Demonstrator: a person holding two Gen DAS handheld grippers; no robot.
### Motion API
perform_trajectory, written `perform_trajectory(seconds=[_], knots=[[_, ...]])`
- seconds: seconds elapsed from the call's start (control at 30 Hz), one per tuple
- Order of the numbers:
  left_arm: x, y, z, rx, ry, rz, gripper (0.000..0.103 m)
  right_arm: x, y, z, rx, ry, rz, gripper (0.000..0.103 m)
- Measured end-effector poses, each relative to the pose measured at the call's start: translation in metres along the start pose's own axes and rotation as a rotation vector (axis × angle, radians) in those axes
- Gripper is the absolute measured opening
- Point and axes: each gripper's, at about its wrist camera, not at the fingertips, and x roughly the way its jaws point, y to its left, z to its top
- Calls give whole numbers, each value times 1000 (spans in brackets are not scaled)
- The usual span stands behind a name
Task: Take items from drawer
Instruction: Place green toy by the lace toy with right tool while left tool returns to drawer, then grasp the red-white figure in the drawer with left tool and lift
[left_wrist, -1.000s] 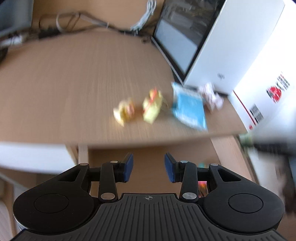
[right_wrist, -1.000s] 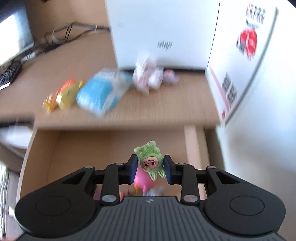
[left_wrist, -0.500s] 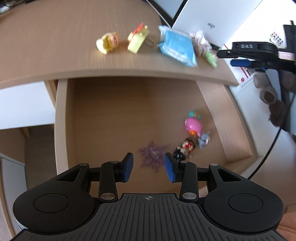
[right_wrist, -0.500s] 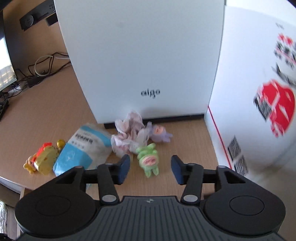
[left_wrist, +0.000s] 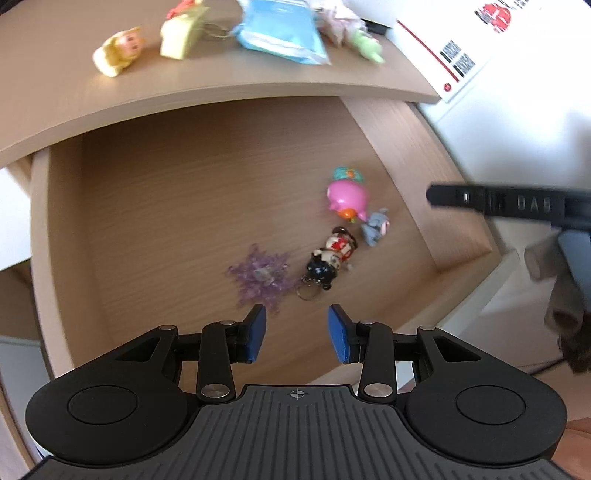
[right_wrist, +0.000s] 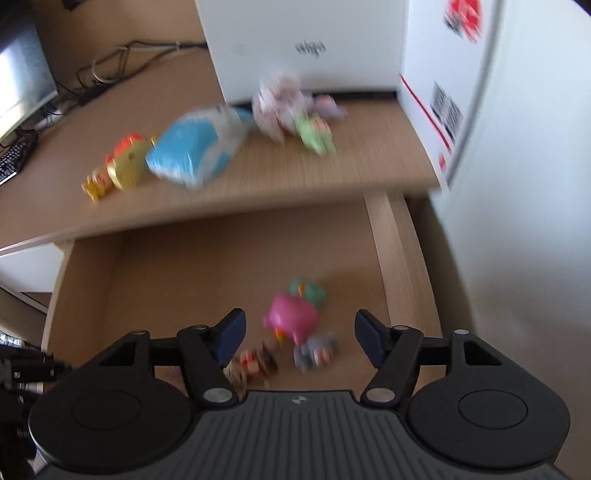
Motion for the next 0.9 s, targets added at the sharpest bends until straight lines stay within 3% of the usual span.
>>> perform_trajectory(seconds=[0.33,0.57,0.63,0.77,0.83,0.9], knots=[[24,-23,16,132,-17,-24,41,-18,-5,-38,56,-5,-39,72],[69,-54,44,333,54,13,41,-37,-10,-58,92,-30,-59,73],[88,-60,50,367,93,30,41,-40,-11,-64,97,-35,-78,77],[116,-65,52,409,155,56,41,-44,-14,-74,127,-34,-89,78],[122,-65,51,419,165,60,32,-47,-17,-78,140,-43,-104,81],[123,-61,52,395,182,39,33,-50,-20,-79,147,-57,-119,84]])
